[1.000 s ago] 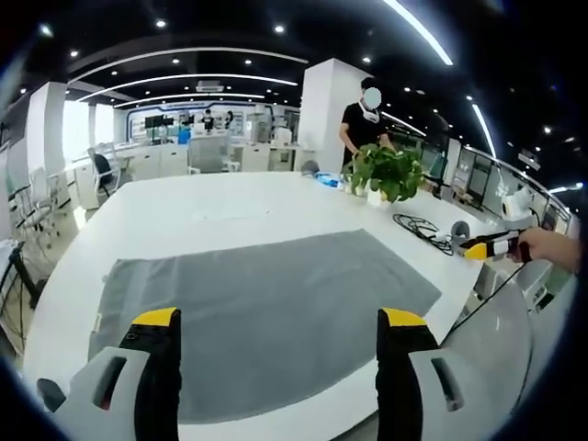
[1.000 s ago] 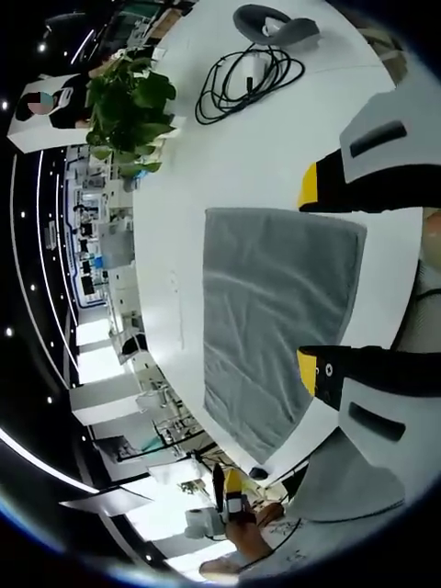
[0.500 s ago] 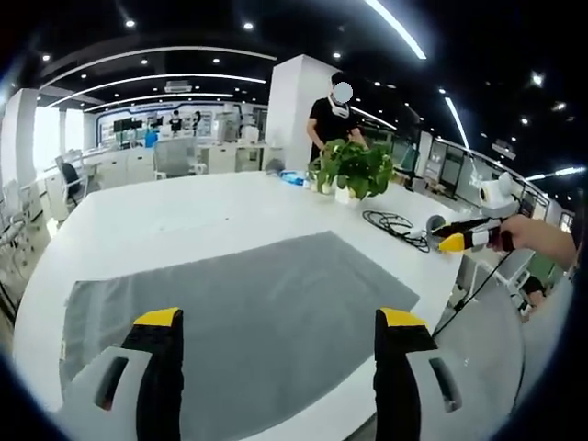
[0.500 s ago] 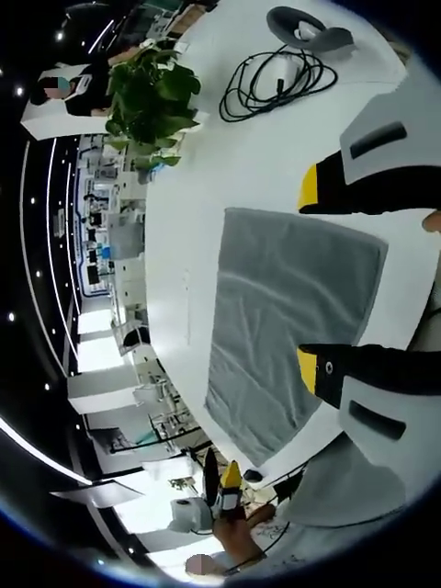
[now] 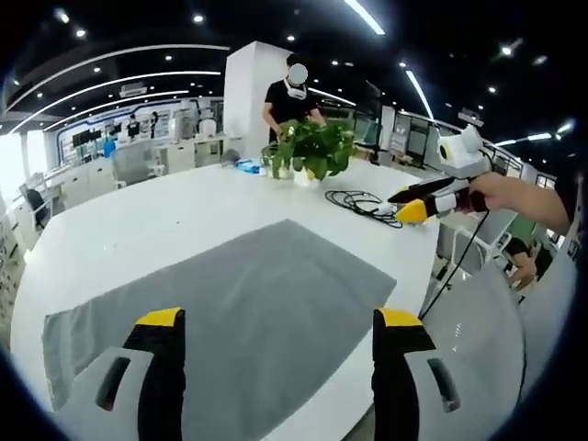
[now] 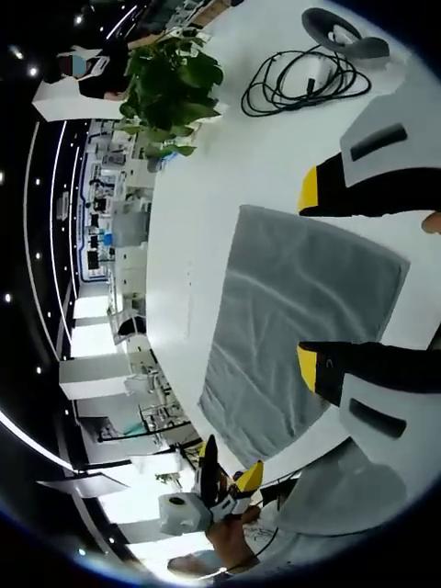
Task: Fold the towel on the table until its edges align and the towel forms a compact rectangular stack.
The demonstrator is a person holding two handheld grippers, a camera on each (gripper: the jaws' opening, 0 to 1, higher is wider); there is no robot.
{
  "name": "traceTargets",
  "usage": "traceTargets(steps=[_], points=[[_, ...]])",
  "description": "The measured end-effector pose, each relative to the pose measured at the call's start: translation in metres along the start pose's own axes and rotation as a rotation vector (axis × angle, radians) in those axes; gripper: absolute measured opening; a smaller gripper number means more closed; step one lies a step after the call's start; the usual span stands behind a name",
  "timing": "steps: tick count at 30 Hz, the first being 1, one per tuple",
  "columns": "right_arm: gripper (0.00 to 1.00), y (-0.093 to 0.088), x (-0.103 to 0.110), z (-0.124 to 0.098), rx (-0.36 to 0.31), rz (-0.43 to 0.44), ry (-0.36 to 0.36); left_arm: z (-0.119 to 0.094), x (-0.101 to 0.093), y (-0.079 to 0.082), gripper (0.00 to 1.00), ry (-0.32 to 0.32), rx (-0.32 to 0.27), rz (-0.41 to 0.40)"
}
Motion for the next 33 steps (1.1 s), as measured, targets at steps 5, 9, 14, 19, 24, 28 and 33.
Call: traceTargets(steps=[5, 9, 14, 19, 24, 28, 33], points=[[0.54, 0.005, -0.013, 0.01, 0.021, -0.006, -0.004, 0.018, -0.011, 0.008, 0.86, -0.047, -0.032, -0.006], [0.54, 0.007, -0.022, 0.02, 0.051, -0.018, -0.009, 0.038, -0.014, 0.005, 0.84, -0.094, -0.024, 0.016], [0.53, 0.014, -0.031, 0.034, 0.065, -0.031, 0.0, 0.053, -0.02, 0.01, 0.81, -0.136, -0.03, 0.031], [0.52, 0.017, -0.04, 0.049, 0.072, -0.073, -0.014, 0.066, -0.033, 0.013, 0.81, -0.181, -0.027, 0.063], [0.51, 0.02, -0.046, 0.058, 0.069, -0.07, -0.018, 0.084, -0.051, 0.008, 0.81, -0.281, -0.009, 0.155], [0.5, 0.021, -0.05, 0.066, 0.075, -0.08, -0.015, 0.094, -0.063, 0.008, 0.81, -0.357, 0.0, 0.229], [0.5, 0.025, -0.058, 0.077, 0.076, -0.086, -0.014, 0.108, -0.075, 0.014, 0.81, -0.415, -0.008, 0.279]])
Point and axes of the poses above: the point that each gripper's makers call its tool centre point, and the gripper's own axes: z roughly forward along the fingers, x roughly to its left, y roughly out of its top, the point moved 3 cm from there along -z, roughly backward along the fingers, and after that the axes turned 12 degrees about z, right-handed, at the moved point
